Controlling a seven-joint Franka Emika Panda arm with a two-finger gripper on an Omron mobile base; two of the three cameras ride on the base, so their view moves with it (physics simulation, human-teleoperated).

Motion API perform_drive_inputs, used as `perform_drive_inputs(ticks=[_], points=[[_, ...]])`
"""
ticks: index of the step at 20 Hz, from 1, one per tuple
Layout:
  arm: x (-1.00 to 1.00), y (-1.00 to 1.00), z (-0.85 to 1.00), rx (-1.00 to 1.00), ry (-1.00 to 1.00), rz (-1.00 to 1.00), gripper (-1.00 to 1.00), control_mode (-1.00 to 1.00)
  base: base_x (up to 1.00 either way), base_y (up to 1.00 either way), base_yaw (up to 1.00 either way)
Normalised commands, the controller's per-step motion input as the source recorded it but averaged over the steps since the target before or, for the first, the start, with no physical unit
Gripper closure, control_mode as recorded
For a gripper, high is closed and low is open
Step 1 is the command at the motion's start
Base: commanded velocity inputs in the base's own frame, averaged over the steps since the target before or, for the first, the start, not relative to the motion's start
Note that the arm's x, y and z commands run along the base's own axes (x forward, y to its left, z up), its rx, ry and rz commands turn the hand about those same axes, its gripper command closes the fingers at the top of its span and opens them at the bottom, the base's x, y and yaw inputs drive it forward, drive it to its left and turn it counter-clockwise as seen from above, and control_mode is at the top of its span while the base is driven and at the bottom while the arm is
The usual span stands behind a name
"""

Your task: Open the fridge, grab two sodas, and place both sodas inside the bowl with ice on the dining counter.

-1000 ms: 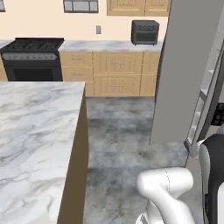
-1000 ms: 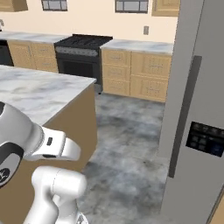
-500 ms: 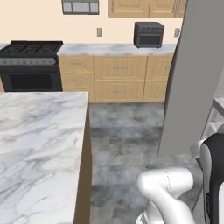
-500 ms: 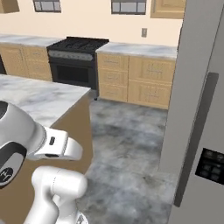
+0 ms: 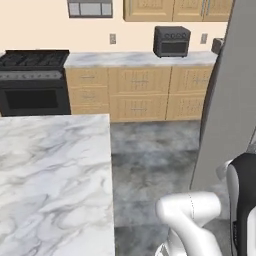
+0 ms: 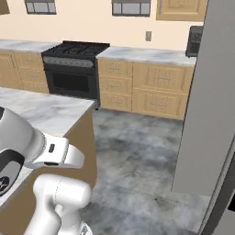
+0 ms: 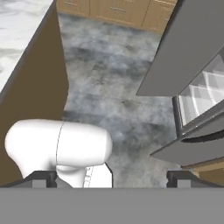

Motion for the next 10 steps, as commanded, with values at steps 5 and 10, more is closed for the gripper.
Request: perform_drive_inputs(ticks=[5,10], points=[[0.00,0.00,0.00,0.00,0.00,0.00,-1.00,1.00,0.80,0.00,-0.15],[0.00,0.00,0.00,0.00,0.00,0.00,-1.00,1.00,0.48,0.00,-0.36]])
